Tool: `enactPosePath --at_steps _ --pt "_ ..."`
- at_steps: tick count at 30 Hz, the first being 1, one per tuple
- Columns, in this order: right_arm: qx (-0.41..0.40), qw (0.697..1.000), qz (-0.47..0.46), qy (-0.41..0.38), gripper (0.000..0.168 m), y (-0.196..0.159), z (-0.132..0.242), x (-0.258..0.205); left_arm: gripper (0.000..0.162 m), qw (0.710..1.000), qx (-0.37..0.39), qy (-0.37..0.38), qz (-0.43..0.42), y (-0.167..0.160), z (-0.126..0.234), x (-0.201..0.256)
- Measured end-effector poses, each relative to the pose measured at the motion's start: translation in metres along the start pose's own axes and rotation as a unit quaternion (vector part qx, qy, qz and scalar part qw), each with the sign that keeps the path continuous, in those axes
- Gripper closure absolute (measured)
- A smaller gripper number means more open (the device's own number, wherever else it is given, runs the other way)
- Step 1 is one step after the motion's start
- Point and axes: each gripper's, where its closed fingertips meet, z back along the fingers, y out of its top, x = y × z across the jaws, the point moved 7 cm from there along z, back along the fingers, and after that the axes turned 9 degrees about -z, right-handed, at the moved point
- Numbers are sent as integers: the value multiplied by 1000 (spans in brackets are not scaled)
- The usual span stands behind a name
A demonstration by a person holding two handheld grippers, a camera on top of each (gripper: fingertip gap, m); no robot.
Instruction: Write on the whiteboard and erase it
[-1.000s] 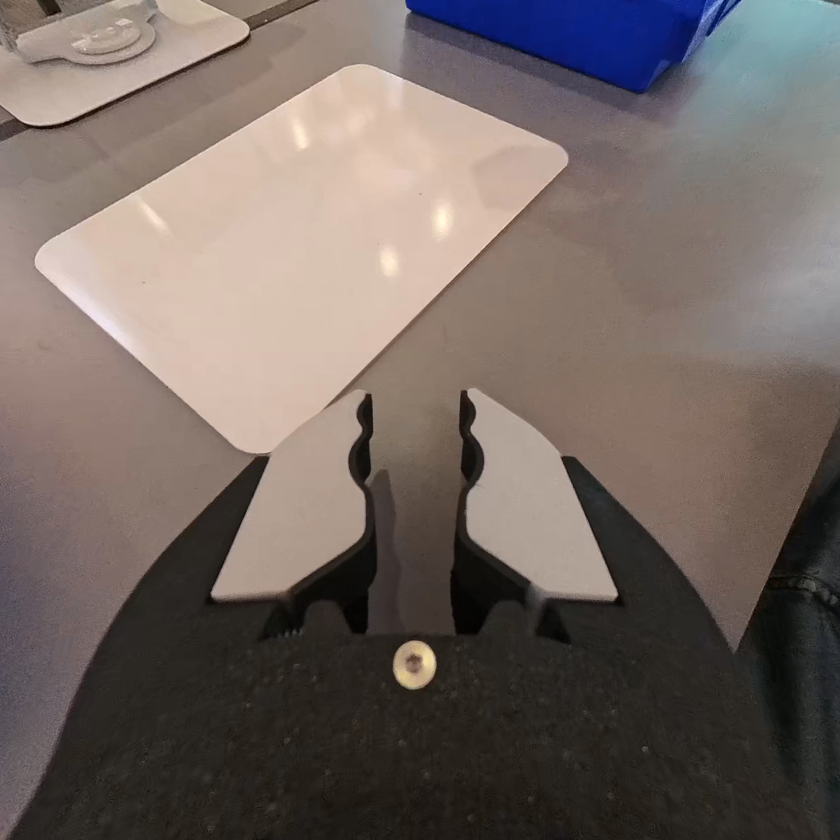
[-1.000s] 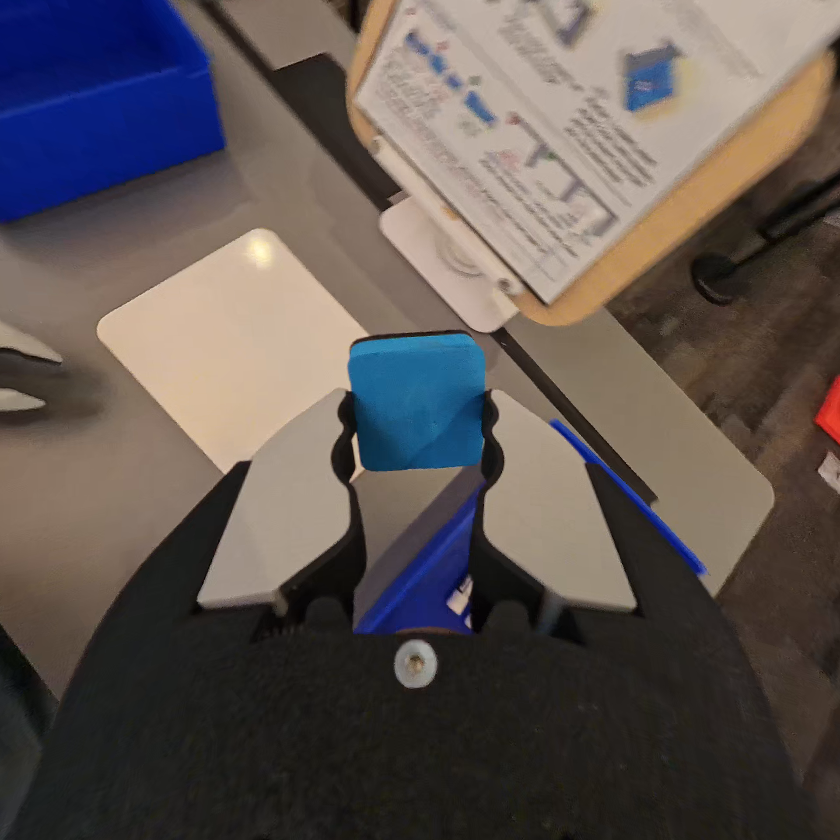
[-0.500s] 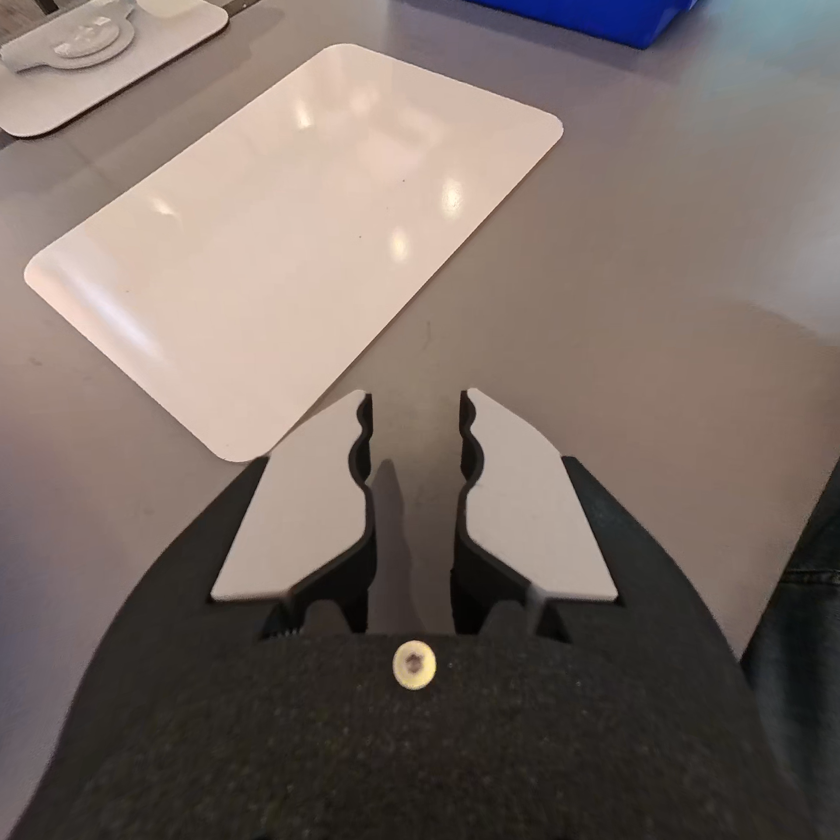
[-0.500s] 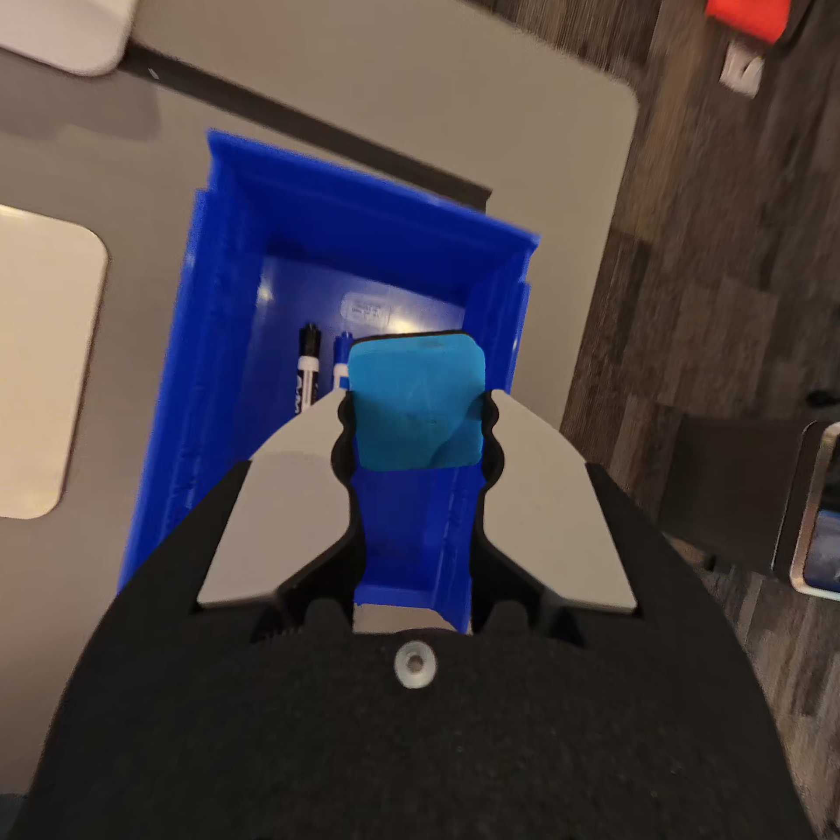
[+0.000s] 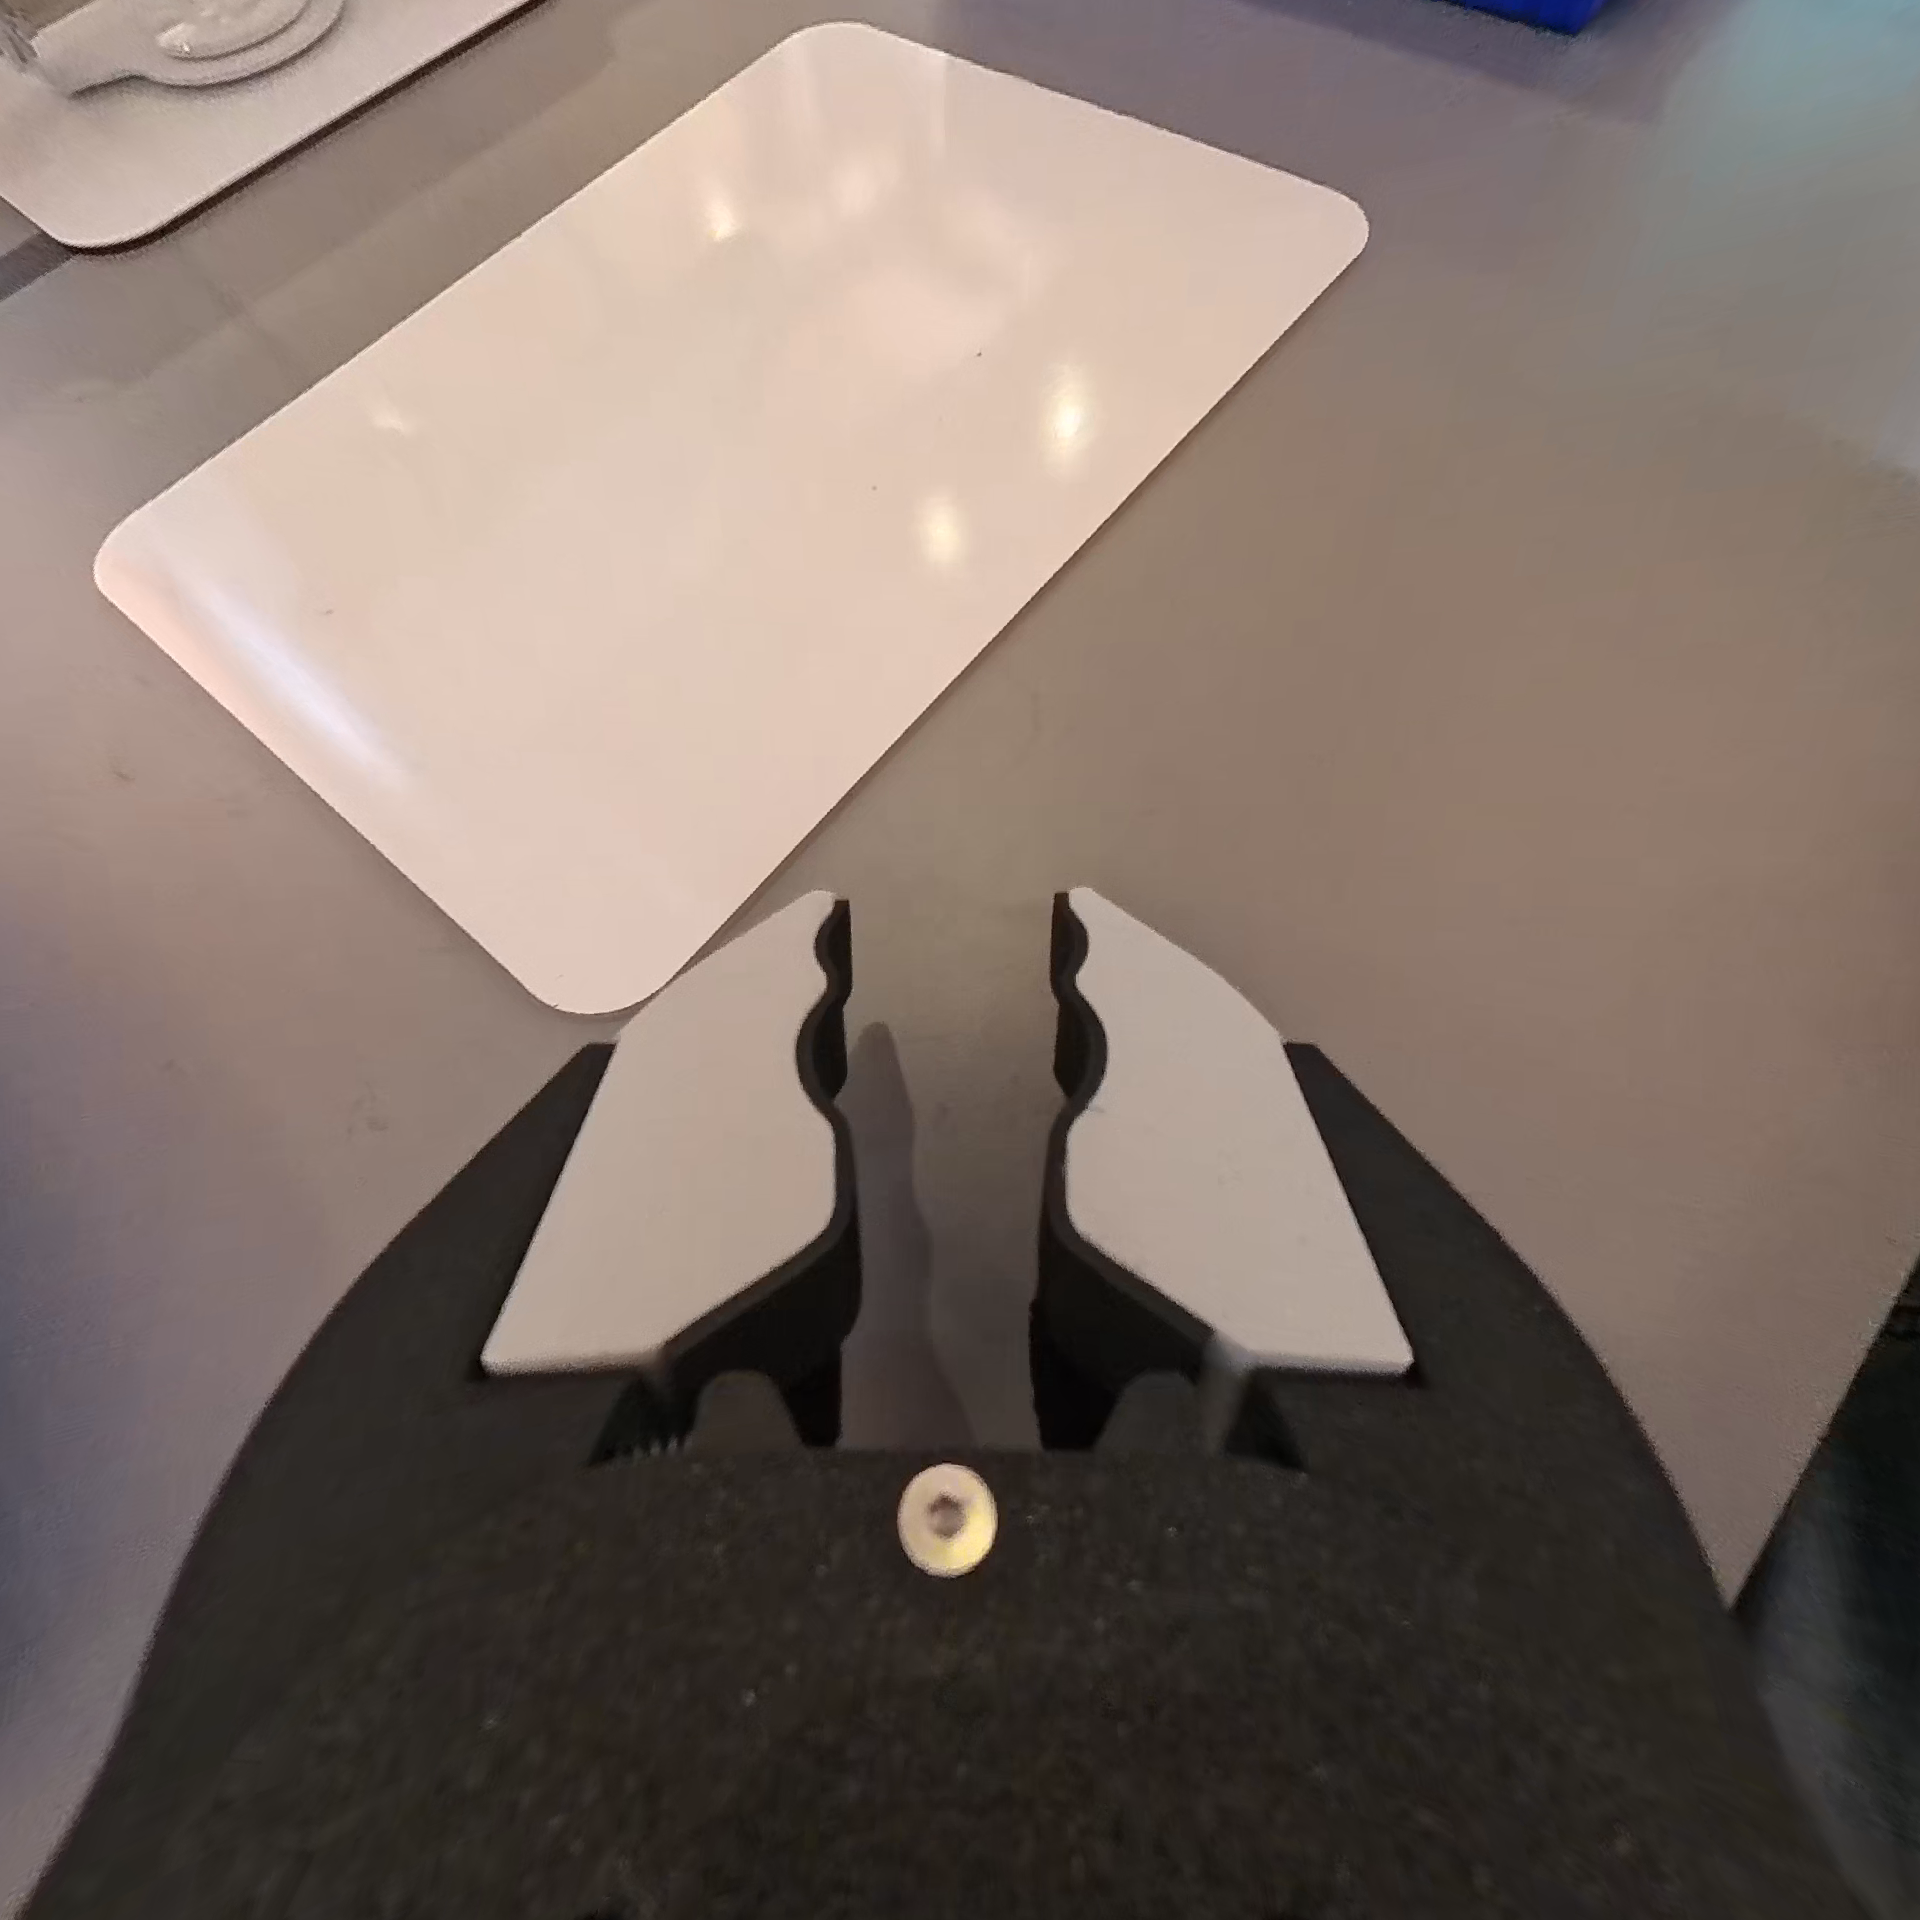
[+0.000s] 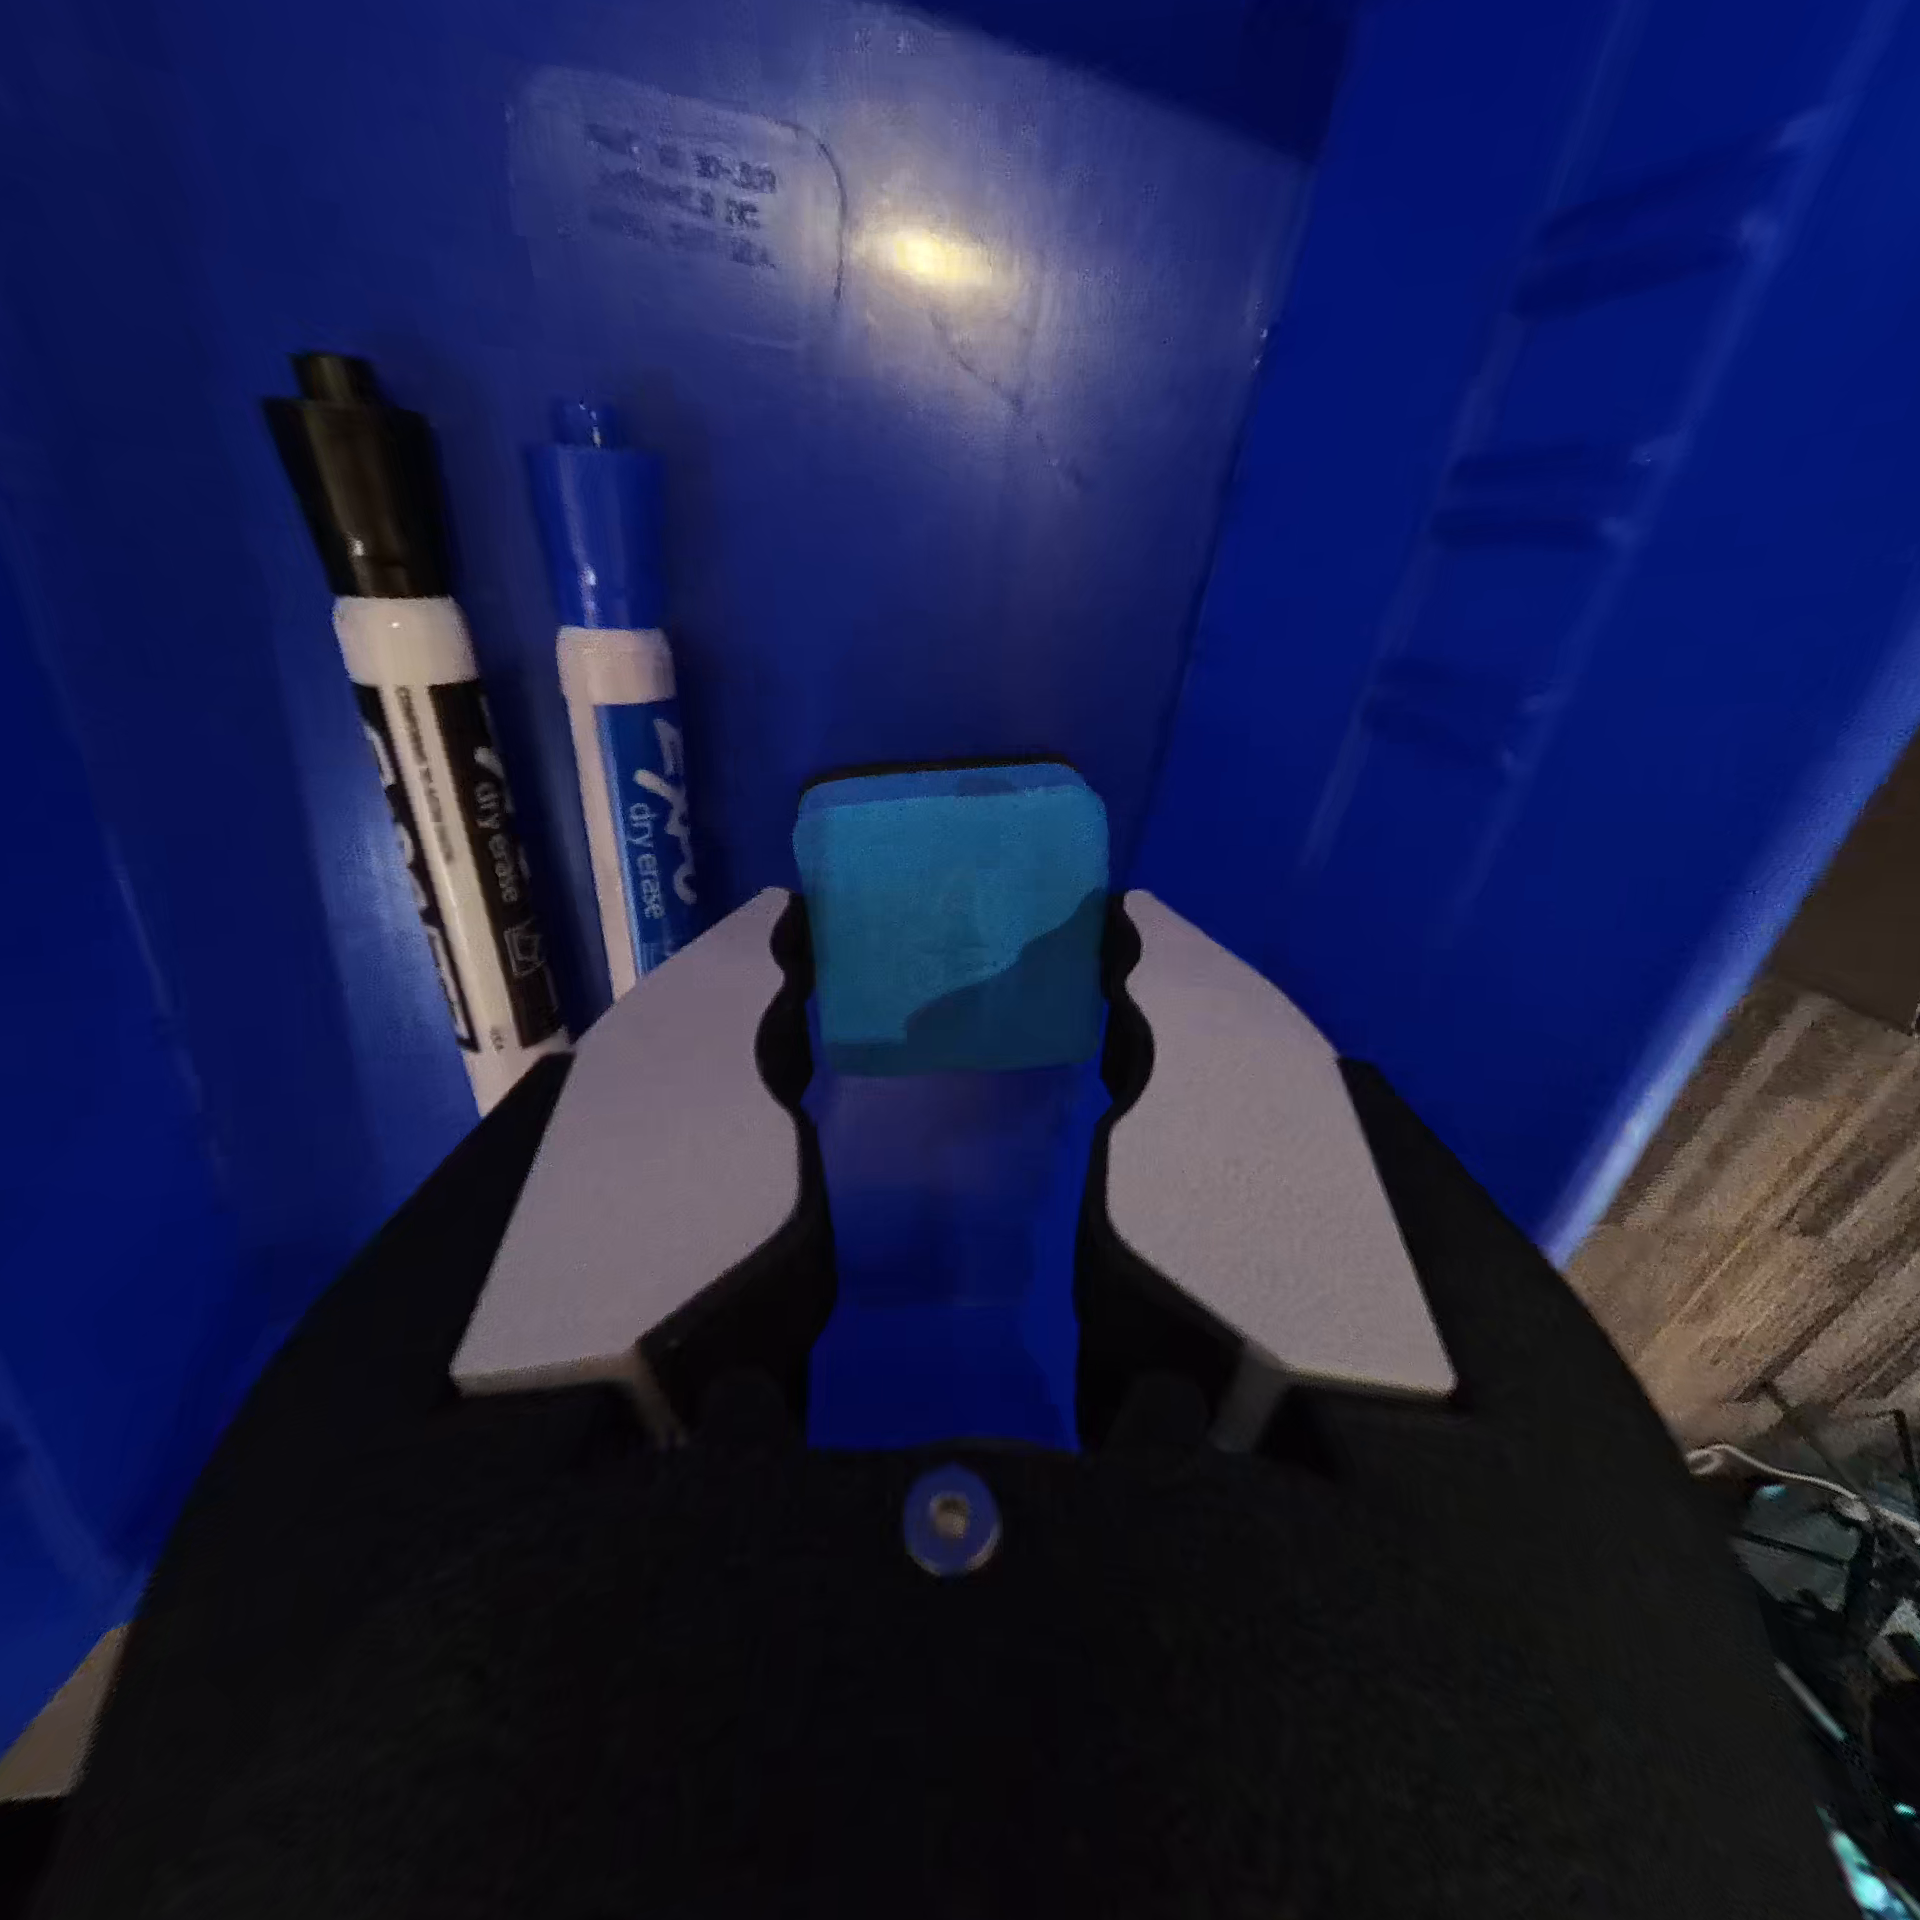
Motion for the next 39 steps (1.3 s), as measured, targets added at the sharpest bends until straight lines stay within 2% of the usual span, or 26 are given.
enactPosePath --at_steps 4,7,9,11,14,16,18,20,22,24,26,29,31,33,36,39 --pt "-14 999 -25 14 114 -3 -17 -2 126 1000 -7 1 -6 -2 -2 1" --pt "9 999 -35 18 113 -2 -16 -2 125 1000 -6 3 -3 -1 -1 -1" --pt "15 1000 -24 7 101 -4 -13 -2 122 1000 -1 6 3 0 0 -2" --pt "48 999 -16 -10 90 -8 6 1 117 1000 6 14 20 2 4 -7" --pt "156 988 -18 -12 91 -25 64 1 111 996 32 56 56 10 25 -23" --pt "258 966 0 23 93 -52 110 -12 109 989 62 100 88 14 48 -34" --pt "366 926 25 86 96 -90 143 -38 109 978 85 147 118 11 72 -43" --pt "451 877 33 164 97 -134 154 -69 109 966 94 193 146 2 94 -45" --pt "478 839 19 259 99 -177 141 -101 109 956 109 208 174 -11 109 -40" --pt "467 815 -26 342 97 -213 114 -129 110 951 110 210 200 -26 115 -31" --pt "457 798 -63 387 99 -243 86 -148 111 951 96 202 212 -40 113 -20" --pt "483 781 -98 383 100 -277 65 -159 112 959 53 196 200 -51 104 -8" --pt "496 782 -97 365 99 -288 72 -157 112 962 54 191 186 -46 104 0" --pt "524 783 -68 326 102 -291 81 -154 112 964 61 198 168 -41 105 6" --pt "534 799 -39 275 106 -289 74 -152 112 967 46 204 147 -41 103 11" --pt "524 788 -50 320 106 -285 74 -158 112 967 46 207 140 -41 104 12"
